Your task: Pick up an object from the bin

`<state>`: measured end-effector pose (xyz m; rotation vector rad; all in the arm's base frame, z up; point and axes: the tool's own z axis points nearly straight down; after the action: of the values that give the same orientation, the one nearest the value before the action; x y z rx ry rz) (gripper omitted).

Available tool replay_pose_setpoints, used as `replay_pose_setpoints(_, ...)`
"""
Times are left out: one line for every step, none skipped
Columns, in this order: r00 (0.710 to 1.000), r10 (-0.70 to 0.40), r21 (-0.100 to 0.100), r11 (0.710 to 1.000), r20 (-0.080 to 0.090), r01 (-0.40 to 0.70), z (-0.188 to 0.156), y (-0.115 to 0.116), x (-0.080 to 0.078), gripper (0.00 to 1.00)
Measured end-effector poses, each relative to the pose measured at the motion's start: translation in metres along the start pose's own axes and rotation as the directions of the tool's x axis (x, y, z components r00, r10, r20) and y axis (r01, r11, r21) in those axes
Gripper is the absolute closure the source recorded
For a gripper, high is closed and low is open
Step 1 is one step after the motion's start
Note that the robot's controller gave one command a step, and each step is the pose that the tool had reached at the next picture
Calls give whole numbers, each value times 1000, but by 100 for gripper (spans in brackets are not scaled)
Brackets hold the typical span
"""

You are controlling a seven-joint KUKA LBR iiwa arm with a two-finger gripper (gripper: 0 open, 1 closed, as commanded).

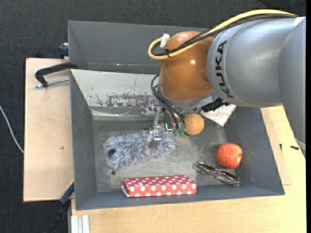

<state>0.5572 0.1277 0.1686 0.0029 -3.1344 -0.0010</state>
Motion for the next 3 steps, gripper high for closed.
replay_pose_setpoints(1000, 2, -1, 1000, 8, -2, -4, -1, -2, 0)
replay_pose_setpoints(994, -108, 0, 994, 8, 108, 68, -23, -17, 0)
replay_pose_setpoints(994, -109, -1, 994, 10, 109, 96, -36, -25, 0)
